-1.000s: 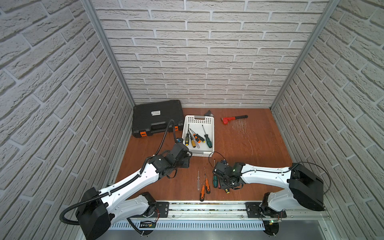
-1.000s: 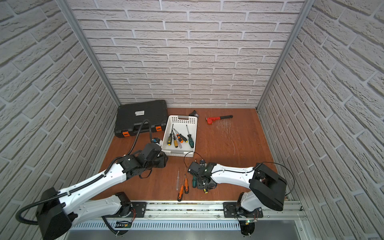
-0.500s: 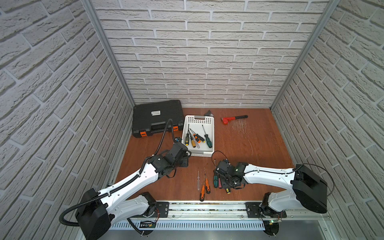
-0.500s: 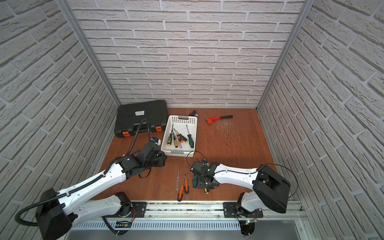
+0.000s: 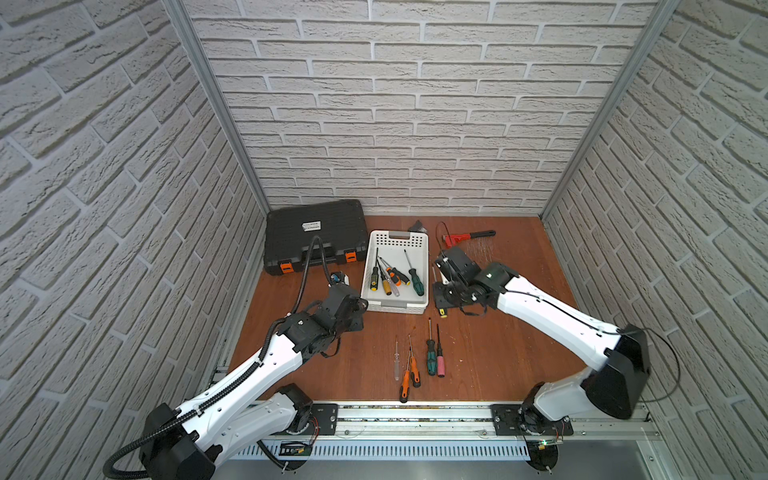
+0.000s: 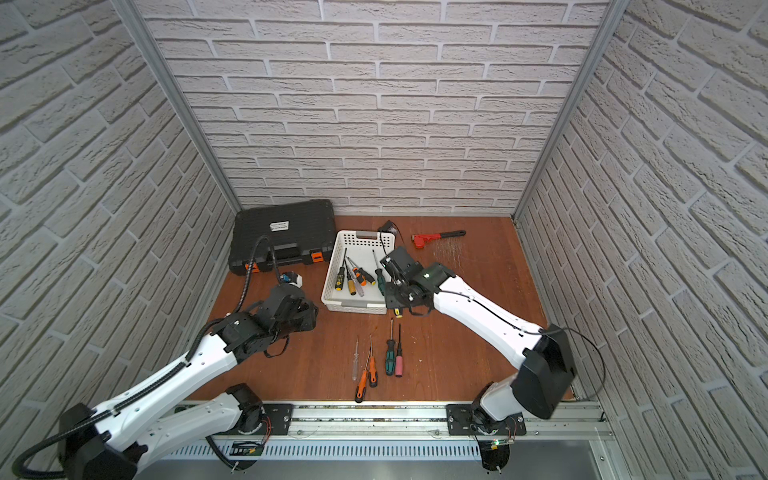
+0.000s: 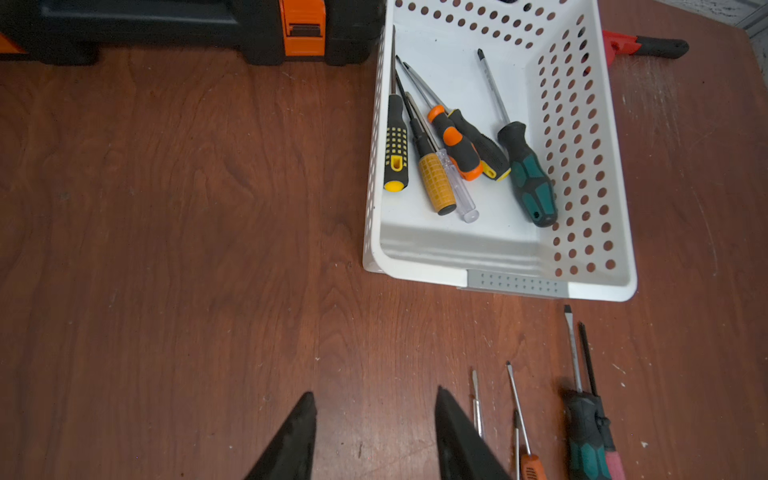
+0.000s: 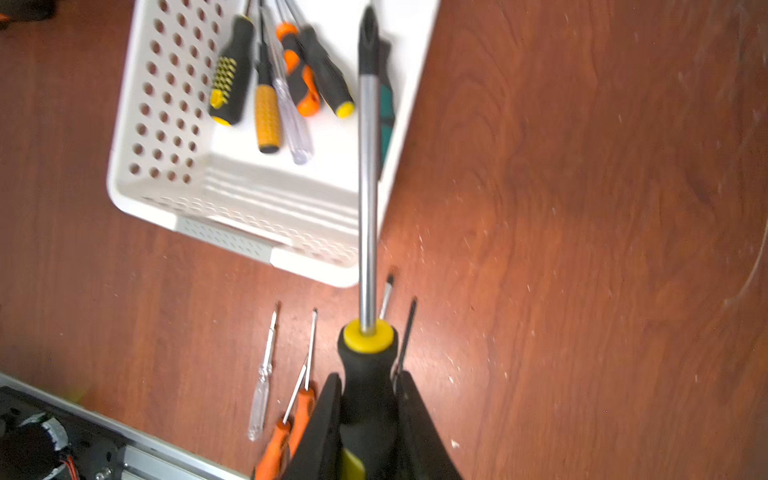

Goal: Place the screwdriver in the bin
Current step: 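Carry the black-yellow screwdriver with the right gripper into the bin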

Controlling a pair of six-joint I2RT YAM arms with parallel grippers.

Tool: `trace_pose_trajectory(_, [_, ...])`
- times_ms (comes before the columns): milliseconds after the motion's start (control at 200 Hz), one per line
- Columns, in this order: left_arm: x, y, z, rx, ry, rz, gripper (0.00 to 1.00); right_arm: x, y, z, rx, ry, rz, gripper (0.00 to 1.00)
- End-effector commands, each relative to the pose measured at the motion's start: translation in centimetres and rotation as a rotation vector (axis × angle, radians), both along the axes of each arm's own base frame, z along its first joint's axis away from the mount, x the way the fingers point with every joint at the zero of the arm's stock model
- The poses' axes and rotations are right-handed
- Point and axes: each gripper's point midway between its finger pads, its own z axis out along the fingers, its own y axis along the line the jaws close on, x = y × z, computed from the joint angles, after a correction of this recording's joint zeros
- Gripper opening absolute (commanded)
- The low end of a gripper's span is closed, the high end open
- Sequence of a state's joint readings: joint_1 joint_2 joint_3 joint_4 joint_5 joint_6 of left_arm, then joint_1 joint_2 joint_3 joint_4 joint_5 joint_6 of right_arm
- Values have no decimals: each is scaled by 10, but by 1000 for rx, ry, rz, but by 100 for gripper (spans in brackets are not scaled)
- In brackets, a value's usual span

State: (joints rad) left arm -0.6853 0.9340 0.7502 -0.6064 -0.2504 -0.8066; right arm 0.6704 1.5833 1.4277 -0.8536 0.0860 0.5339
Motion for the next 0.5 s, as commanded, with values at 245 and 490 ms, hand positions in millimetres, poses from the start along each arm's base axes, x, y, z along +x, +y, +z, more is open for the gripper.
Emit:
trace_pose_trajectory(245, [-7,17,3,-27,-5,80,48,99,65,-24,-93,-34,231,5])
trace_pose_trajectory(490, [-10,20,-1,-34,1,94,48,116,55,-68,-158,29,196,6])
